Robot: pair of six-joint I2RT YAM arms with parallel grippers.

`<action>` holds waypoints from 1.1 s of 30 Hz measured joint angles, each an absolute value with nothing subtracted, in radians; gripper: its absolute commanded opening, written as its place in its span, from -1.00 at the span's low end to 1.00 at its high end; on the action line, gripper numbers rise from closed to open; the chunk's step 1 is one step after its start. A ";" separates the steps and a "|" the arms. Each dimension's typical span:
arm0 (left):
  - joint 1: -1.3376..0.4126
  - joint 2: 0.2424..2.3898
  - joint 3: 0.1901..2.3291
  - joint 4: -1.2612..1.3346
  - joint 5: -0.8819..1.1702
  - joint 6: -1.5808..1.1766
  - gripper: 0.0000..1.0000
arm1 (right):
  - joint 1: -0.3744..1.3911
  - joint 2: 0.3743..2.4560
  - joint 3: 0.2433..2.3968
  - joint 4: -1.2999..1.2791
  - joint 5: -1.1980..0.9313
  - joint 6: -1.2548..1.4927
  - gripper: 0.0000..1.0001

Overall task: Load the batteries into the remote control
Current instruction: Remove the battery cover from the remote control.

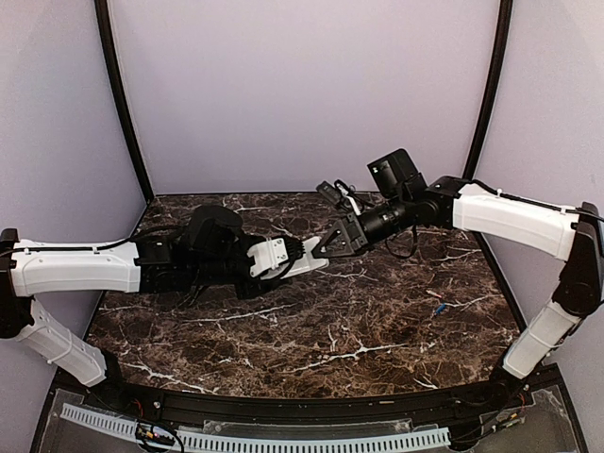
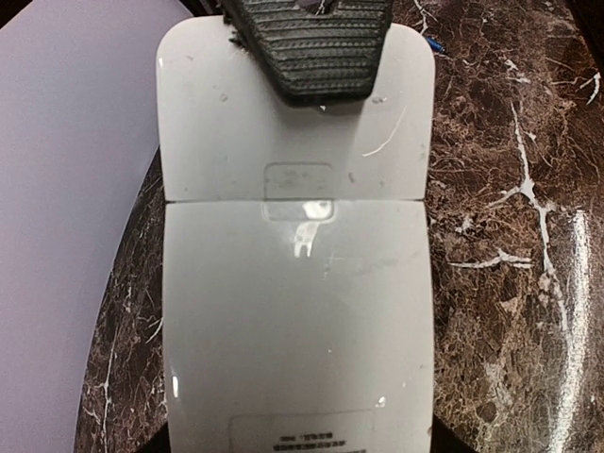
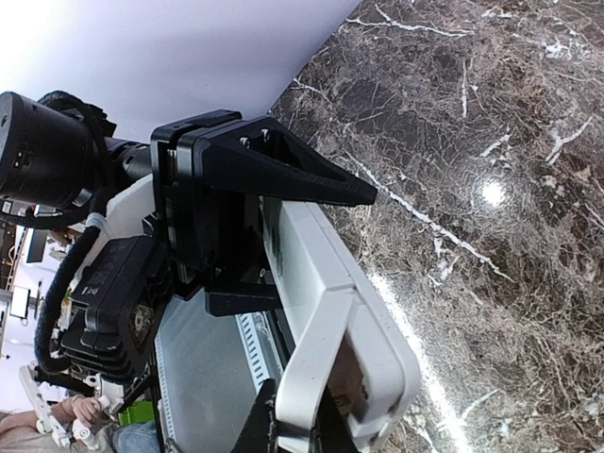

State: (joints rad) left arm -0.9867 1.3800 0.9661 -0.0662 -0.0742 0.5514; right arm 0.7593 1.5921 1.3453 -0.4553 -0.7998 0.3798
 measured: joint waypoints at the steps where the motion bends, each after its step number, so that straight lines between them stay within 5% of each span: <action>1: -0.986 1.380 0.966 -0.067 -0.076 0.551 -1.00 | 0.759 1.594 1.345 -0.453 -0.796 0.382 -0.95; 33: -0.974 1.387 0.958 -0.062 -0.098 0.549 -1.00 | 0.688 1.531 1.388 -0.567 -0.769 0.324 -1.00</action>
State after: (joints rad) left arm -0.9741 1.3872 0.9585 -0.0624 -0.0982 0.5491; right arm 0.6880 1.5307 1.3884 -0.5671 -0.7689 0.3244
